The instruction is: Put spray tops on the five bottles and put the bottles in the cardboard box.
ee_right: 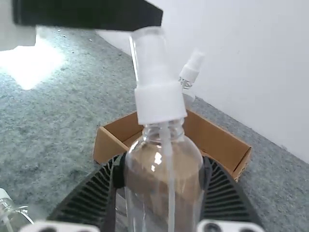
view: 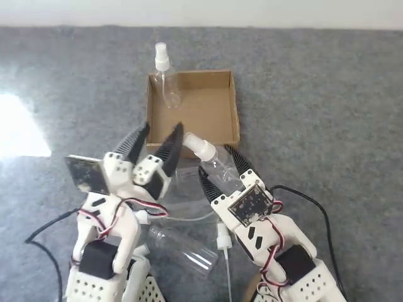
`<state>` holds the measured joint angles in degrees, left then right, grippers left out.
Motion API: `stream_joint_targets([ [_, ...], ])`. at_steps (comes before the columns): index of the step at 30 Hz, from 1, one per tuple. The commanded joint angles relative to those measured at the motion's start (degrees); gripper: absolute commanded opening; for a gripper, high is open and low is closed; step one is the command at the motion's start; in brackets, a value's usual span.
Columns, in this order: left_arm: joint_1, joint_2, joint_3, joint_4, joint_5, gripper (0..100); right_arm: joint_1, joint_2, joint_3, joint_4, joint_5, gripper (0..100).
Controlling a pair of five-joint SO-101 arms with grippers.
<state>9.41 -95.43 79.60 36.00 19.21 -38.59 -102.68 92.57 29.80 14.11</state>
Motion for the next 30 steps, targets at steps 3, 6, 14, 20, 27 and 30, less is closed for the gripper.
stream_joint_targets([
  [3,6.59,0.09,0.22,-1.49,-5.80,17,0.48,-1.45,-4.22,-0.92,-0.44,11.2],
  [6,7.74,0.00,0.48,-1.41,-6.68,17,0.48,-1.45,-3.96,-0.92,-0.44,11.2],
  [14,14.15,-0.18,0.66,0.18,-11.16,17,0.57,-1.36,-3.78,-0.92,-0.44,11.2],
  [20,16.09,-0.18,0.66,0.18,-13.45,17,0.57,-1.36,-2.90,-1.01,-0.26,11.2],
  [27,12.92,-0.26,-1.54,0.62,-13.19,17,0.57,-1.36,-2.55,-1.01,-0.26,11.2],
  [30,11.78,-0.26,-4.00,3.16,-10.64,17,0.57,-1.36,-1.76,-1.54,-0.26,11.2],
])
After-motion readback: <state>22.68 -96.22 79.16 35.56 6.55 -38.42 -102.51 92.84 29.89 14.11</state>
